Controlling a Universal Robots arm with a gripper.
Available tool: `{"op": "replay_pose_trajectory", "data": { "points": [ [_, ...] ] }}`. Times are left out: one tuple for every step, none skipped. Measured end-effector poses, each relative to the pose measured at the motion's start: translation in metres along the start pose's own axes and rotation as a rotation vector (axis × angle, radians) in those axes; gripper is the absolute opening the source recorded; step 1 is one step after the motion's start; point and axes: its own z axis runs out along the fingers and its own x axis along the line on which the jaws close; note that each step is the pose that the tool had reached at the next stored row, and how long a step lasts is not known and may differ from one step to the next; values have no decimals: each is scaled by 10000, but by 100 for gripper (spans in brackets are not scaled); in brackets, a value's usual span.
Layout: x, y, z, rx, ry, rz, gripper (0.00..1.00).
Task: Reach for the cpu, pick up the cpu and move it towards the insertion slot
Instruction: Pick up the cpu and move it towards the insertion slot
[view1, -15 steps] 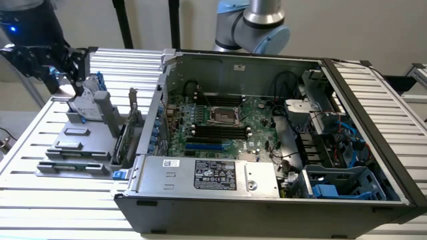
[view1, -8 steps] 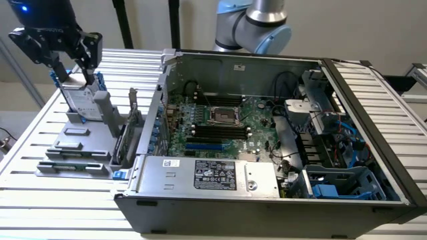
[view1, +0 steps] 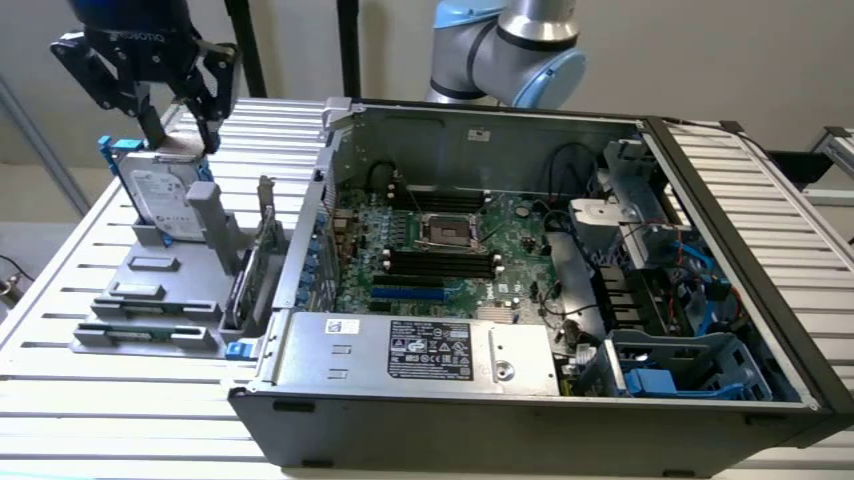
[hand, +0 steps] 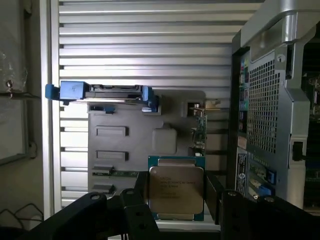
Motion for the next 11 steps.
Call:
{"op": "replay_pose_trajectory", "data": {
  "points": [
    [-45,0,-16,-12,1,-1,55],
    [-89,2,-34,-23,3,0,55],
    [-133,2,-50,-36,3,-1,55],
    [-177,3,-66,-47,5,-1,55],
    [-222,3,-79,-59,7,-2,55],
    [-268,4,-91,-73,7,-3,55],
    [-316,5,-101,-86,8,-3,55],
    [-360,5,-108,-96,8,-3,55],
    [-405,5,-114,-106,9,-3,55],
    [-450,5,-119,-117,9,-4,55],
    [-495,5,-123,-129,8,-5,55]
  ]
}}
